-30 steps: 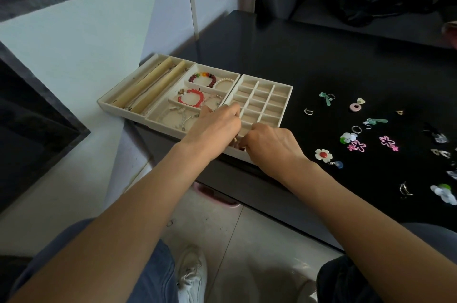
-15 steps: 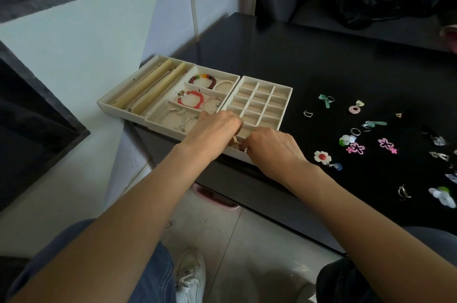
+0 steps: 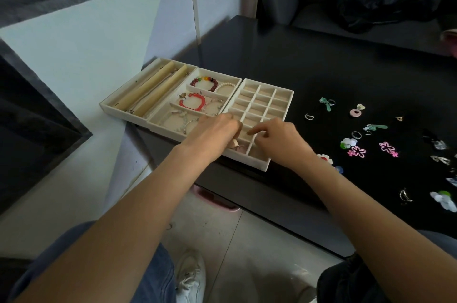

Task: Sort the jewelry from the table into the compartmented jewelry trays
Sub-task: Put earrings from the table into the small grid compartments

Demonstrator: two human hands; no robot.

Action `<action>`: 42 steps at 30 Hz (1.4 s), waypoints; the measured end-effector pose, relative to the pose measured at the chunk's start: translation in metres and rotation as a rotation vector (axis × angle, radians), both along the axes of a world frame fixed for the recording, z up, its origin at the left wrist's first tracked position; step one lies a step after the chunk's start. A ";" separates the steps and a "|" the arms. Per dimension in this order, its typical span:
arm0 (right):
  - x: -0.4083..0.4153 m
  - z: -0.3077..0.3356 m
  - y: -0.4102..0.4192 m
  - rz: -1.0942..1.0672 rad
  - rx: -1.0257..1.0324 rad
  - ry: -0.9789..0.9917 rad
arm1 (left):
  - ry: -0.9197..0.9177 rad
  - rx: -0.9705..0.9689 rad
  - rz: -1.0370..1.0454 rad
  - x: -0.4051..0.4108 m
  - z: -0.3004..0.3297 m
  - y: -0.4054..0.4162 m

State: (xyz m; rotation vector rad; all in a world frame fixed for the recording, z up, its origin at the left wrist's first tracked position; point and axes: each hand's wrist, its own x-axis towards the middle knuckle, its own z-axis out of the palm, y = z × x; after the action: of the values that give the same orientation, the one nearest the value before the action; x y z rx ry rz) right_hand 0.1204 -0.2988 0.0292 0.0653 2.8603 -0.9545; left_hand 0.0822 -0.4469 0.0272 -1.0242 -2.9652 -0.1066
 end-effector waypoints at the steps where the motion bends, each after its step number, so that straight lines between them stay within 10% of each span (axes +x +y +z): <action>1: -0.002 0.002 0.003 -0.026 -0.066 -0.029 | -0.020 0.005 0.005 -0.001 0.000 -0.001; 14: -0.005 0.012 0.012 -0.247 -0.964 -0.364 | -0.094 0.027 0.048 -0.004 -0.001 -0.003; 42: -0.002 0.008 0.009 -0.204 -0.814 -0.233 | -0.055 0.053 0.009 -0.009 -0.007 -0.006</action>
State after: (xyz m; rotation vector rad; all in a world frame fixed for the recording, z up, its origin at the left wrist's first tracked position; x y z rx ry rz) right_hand 0.1185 -0.2897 0.0374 0.3577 2.0919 -1.9151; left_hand 0.0729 -0.4531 0.0206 -1.0185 -2.9976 -0.2159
